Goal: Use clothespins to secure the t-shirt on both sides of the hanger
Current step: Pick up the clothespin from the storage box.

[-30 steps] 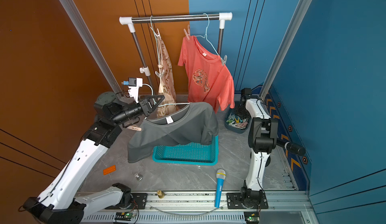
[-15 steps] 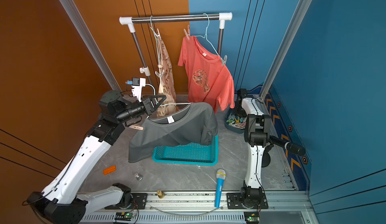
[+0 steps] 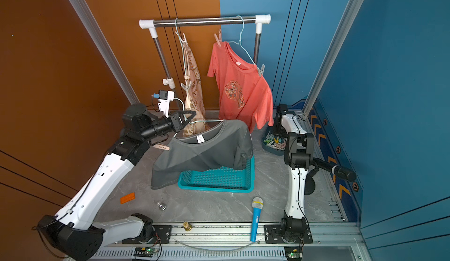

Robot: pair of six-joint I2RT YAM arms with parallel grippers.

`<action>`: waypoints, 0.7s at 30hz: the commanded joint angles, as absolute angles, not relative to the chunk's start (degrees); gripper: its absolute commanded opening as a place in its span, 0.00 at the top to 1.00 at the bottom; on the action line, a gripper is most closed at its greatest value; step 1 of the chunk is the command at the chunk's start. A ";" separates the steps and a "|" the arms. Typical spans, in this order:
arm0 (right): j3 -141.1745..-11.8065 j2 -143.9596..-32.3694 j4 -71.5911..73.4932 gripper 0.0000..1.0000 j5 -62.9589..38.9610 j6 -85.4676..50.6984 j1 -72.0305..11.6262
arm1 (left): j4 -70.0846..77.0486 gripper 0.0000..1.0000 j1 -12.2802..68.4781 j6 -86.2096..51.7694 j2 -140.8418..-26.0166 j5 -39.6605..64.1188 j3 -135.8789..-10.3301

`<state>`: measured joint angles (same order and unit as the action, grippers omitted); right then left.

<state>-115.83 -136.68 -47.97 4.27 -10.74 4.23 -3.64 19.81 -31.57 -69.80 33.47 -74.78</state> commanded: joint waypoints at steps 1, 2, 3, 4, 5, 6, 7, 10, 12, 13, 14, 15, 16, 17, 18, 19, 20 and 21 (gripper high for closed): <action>-116.99 -138.10 -49.27 0.75 1.12 -12.05 5.00 | -0.76 0.96 19.16 -32.57 -69.84 34.01 -76.02; -116.86 -137.85 -49.18 0.76 0.69 -12.36 5.10 | -0.71 0.96 19.16 -32.66 -69.87 34.09 -76.03; -116.53 -137.37 -48.92 0.76 0.24 -12.65 5.19 | -0.57 0.96 19.07 -32.73 -69.93 34.16 -76.10; -116.10 -136.71 -48.49 0.77 -0.10 -12.94 5.26 | -0.53 0.96 19.07 -32.78 -69.86 34.27 -76.11; -115.66 -136.08 -47.95 0.77 -0.40 -13.00 5.27 | -0.57 0.96 19.07 -32.83 -69.87 34.28 -76.11; -115.05 -135.12 -47.32 0.78 -0.78 -13.23 5.28 | -0.53 0.96 19.07 -32.83 -69.80 34.28 -76.09; -114.50 -134.10 -46.89 0.79 -1.19 -13.35 5.28 | -0.53 0.97 19.07 -32.94 -69.64 34.36 -76.03; -112.70 -130.38 -45.51 0.80 -1.44 -13.78 5.30 | -0.55 0.97 18.98 -33.05 -68.91 34.37 -75.63; -111.39 -127.75 -44.80 0.80 -1.25 -14.12 5.19 | -0.53 0.97 18.94 -32.97 -68.17 34.28 -75.12; -110.70 -126.26 -44.34 0.81 -1.14 -14.20 5.19 | -0.53 0.97 18.90 -32.98 -67.72 34.19 -74.85; -110.02 -125.01 -44.06 0.81 -0.91 -14.37 5.23 | -0.52 0.97 18.89 -32.98 -67.38 34.10 -74.65; -109.10 -123.53 -43.67 0.81 -0.78 -14.50 5.19 | -0.53 0.97 18.81 -32.94 -66.99 34.03 -74.47; -108.10 -122.11 -43.32 0.82 -0.62 -14.67 5.23 | -0.61 0.97 18.74 -32.96 -66.49 34.09 -74.38; -107.22 -120.85 -42.89 0.82 -0.39 -14.84 5.19 | -0.70 0.97 18.72 -32.87 -66.21 34.10 -74.31; -105.91 -119.37 -42.37 0.82 -0.29 -15.02 5.19 | -0.83 0.97 18.72 -32.81 -65.81 34.09 -74.28; -104.68 -117.64 -41.76 0.82 -0.18 -15.26 5.26 | -0.88 0.97 18.69 -32.71 -65.54 34.23 -74.36; -103.36 -115.74 -40.75 0.83 -0.12 -15.66 5.34 | -0.97 0.97 18.63 -32.73 -65.26 34.34 -74.38; -100.45 -114.05 -39.74 0.83 -0.32 -16.02 5.43 | -1.10 0.97 18.63 -32.71 -64.99 34.44 -74.43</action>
<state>-104.71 -118.41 -42.24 -0.23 -14.17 5.21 -2.94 19.40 -32.49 -66.92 33.50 -74.48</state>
